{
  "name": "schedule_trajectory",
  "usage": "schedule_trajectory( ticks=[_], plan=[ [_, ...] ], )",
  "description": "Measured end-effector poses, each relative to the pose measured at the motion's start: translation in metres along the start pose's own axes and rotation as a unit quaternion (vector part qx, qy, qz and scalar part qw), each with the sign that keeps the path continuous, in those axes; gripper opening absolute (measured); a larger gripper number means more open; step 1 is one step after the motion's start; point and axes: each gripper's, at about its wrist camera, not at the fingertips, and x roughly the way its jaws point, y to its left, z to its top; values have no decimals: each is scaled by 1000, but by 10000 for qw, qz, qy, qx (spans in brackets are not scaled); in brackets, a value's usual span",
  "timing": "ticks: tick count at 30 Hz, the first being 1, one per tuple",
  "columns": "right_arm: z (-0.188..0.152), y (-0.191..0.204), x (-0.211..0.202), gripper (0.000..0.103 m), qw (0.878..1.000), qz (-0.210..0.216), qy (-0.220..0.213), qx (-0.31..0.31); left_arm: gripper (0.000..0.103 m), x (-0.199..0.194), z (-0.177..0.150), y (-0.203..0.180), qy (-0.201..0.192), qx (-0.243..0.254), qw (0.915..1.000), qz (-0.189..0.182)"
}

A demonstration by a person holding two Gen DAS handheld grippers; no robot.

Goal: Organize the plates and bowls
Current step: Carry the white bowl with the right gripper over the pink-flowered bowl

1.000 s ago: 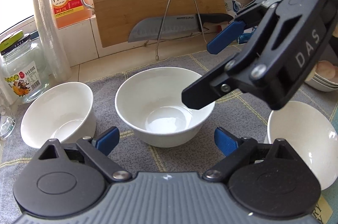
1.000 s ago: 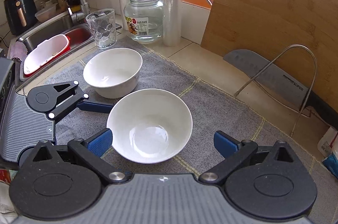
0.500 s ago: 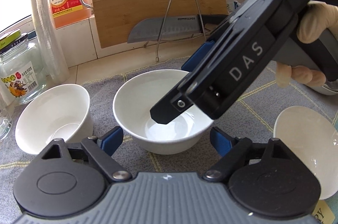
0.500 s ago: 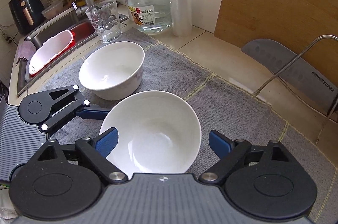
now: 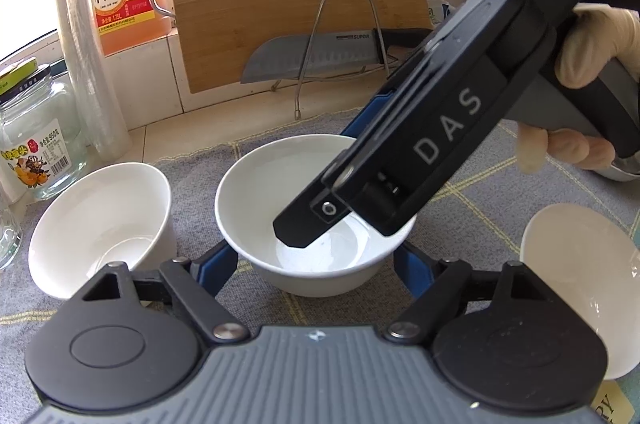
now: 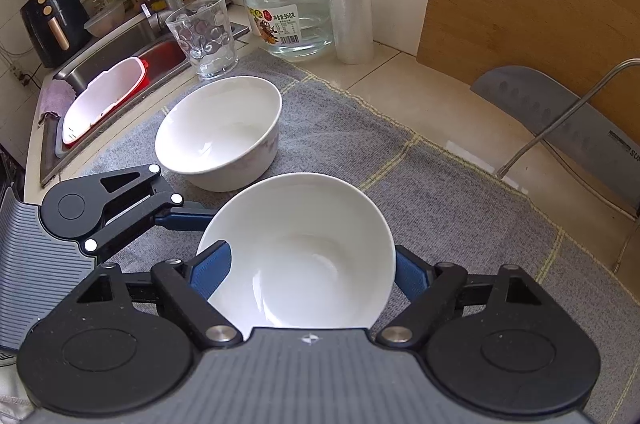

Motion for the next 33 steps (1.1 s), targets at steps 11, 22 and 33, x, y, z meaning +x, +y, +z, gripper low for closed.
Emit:
schedule_trajectory(
  ticks=[11,22,33],
  plan=[
    [-2,4,-23,90,9992,202,-62,349,84,-21,11,-7,101,187,9998,-52],
    [-21,20,-73,90,9984,139,-314,455,84,-60,19,-30,-74,432,9985,-329],
    [-61,33,-112,90,9964,-104,-511,661,84,-84,17,-61,-99,716,9949,-699]
  ],
)
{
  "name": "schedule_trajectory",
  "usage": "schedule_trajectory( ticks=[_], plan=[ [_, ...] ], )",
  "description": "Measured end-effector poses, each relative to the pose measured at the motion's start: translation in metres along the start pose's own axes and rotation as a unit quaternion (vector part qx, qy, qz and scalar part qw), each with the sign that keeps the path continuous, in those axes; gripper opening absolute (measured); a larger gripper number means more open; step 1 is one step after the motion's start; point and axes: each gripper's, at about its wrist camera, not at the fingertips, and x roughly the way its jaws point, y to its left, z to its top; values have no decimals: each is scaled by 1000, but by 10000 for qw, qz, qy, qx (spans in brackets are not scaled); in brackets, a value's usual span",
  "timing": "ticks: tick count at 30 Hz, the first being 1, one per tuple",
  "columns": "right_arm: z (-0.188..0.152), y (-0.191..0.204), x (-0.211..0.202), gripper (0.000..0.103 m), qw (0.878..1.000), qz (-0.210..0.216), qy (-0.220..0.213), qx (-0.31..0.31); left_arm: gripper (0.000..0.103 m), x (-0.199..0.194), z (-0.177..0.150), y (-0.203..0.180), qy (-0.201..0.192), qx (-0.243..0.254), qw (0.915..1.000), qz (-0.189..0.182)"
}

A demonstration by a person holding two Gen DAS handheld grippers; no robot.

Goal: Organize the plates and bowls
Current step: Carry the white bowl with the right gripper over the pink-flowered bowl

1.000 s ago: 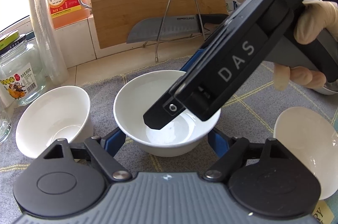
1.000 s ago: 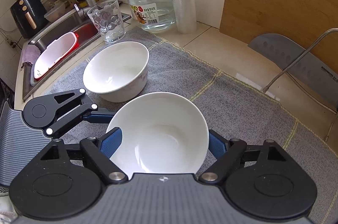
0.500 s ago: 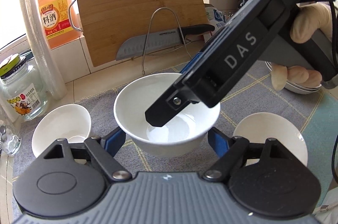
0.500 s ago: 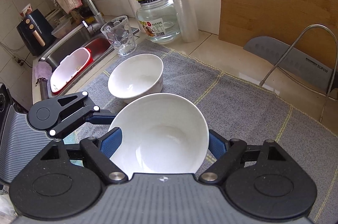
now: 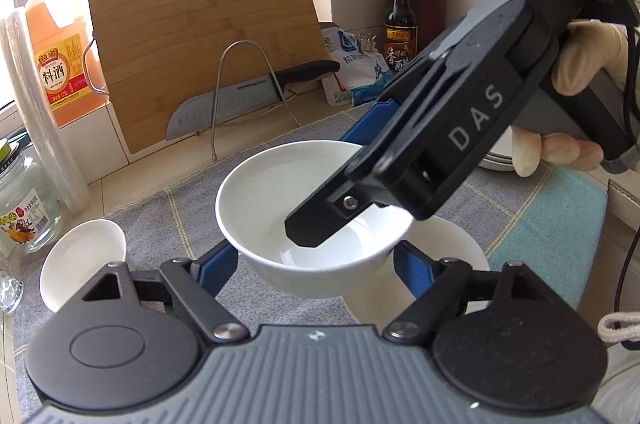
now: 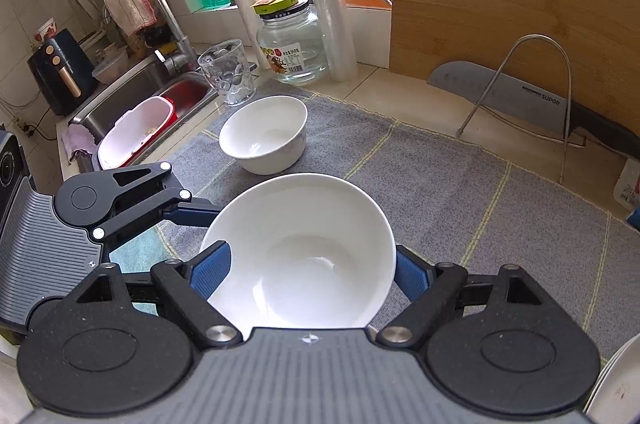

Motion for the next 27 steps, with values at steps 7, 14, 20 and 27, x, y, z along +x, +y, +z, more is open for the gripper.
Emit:
schedule_trajectory(
  ticks=[7,14,20,27],
  plan=[
    [-23,3,-18,90,9997,-145,-69,173,84,-2,-3,-18,74,112,9997,-226],
    [-45,3,-26,90,9990,-259,-49,368,84,4,-7,-32,187,194,9986,-455],
    [-56,2,-28,90,9983,-324,-11,487,84,9,-10,-37,284,160,9977,-601],
    [-64,0,-25,90,9980,-326,46,547,84,12,-12,-39,389,154,9970,-646]
  ],
)
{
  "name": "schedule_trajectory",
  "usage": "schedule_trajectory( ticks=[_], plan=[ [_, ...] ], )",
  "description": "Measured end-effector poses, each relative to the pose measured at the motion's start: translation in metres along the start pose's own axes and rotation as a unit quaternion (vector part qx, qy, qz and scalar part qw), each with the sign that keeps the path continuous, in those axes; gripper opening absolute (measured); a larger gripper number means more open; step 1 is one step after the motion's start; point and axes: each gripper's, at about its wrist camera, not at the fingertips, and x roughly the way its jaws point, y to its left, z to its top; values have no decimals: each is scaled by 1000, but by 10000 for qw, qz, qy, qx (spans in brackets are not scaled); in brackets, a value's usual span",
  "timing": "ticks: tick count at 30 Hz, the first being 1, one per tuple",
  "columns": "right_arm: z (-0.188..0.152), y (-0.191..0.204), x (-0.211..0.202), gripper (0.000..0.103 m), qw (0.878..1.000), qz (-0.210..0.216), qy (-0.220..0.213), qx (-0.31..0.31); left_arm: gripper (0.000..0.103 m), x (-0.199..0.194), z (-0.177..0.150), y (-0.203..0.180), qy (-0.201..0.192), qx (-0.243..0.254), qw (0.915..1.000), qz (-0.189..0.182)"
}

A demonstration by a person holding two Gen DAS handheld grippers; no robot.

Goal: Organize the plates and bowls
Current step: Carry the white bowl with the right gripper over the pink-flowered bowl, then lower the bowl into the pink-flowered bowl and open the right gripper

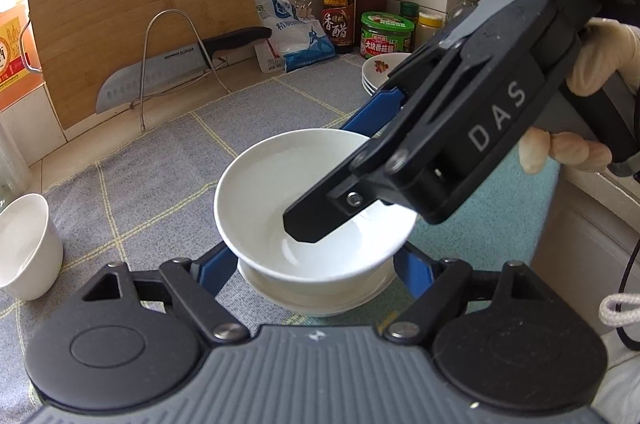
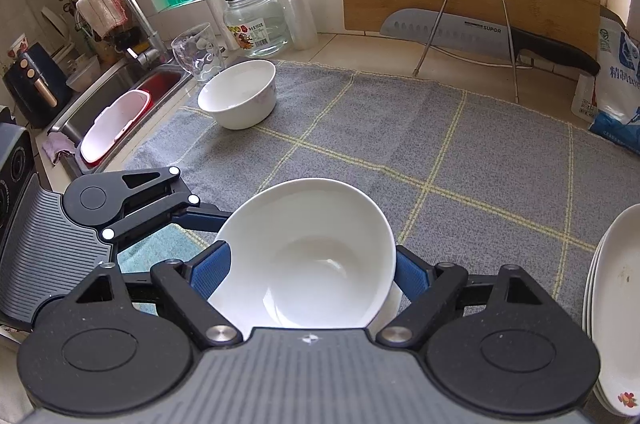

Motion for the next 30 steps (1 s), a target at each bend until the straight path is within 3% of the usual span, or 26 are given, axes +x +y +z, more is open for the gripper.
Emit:
schedule_trajectory(
  ticks=[30],
  plan=[
    [-7,0,8,90,9999,-117,43,-73,90,8,-3,-4,87,141,9999,29]
  ],
)
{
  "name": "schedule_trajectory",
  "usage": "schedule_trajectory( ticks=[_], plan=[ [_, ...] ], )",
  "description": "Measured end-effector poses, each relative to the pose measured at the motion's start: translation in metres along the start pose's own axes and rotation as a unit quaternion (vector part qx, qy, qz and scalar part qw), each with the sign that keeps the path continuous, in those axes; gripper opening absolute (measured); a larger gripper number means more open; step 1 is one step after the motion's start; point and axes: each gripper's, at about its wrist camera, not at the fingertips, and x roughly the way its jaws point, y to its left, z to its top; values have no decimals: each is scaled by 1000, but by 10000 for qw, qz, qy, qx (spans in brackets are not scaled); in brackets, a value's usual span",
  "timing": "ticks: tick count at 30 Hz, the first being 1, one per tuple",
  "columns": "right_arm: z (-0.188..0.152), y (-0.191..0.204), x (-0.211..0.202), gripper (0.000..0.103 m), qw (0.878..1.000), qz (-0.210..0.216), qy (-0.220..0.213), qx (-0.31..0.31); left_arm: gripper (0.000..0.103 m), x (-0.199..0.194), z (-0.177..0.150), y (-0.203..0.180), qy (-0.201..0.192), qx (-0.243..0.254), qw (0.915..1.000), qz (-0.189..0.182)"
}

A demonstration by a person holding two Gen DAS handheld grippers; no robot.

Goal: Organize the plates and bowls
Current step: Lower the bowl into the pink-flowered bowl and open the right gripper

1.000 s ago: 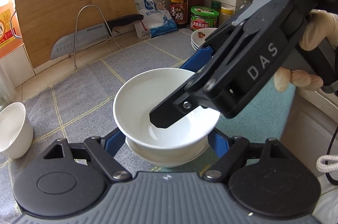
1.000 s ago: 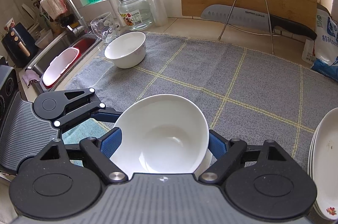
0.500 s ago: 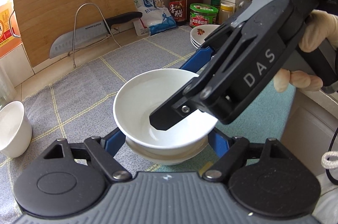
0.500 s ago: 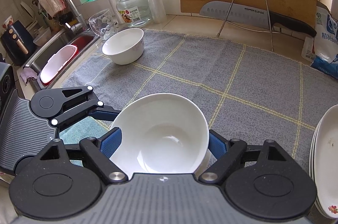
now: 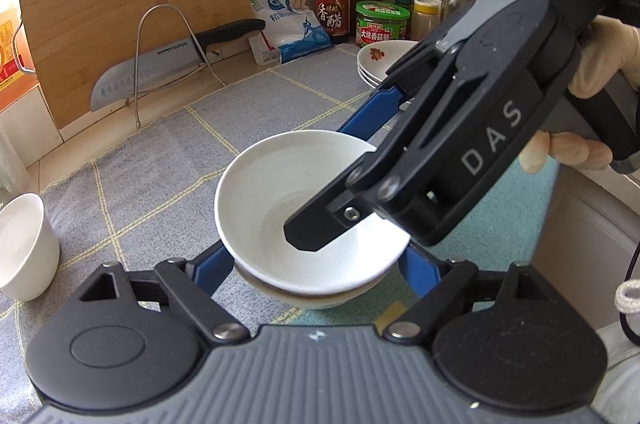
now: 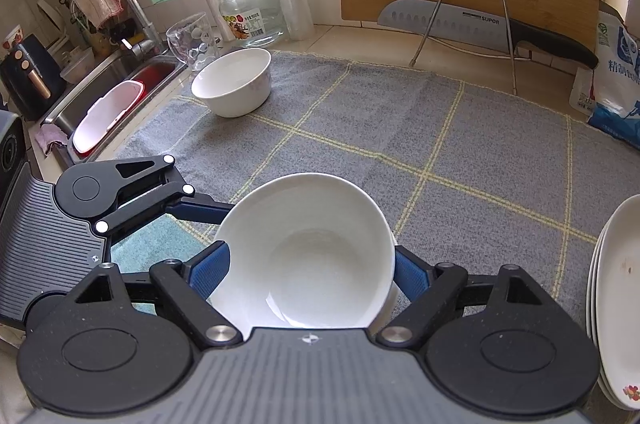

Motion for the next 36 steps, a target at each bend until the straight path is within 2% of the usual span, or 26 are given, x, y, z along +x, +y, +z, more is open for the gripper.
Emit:
schedule_trajectory(
  ticks=[2,5,8,20,32,36],
  plan=[
    [0,0,-1,90,10000,-21,-5,5,91,1,0,3,48,-101,9999,-37],
    [1,1,-3,103,10000,-53,-74,-30,92,0,-1,5,23,-164,9998,-93],
    [2,4,-6,103,9999,-15,-154,-74,94,-4,-2,5,-41,-129,9998,-122],
    [9,20,-4,103,9987,-236,-134,-427,94,-25,-7,18,-204,-279,9991,-244],
    [32,48,8,103,9960,-280,-215,-821,95,-45,-33,63,-230,-759,9960,399],
    [45,60,17,103,9951,-240,-238,-929,95,-46,-43,88,-217,-948,9914,877]
  ],
)
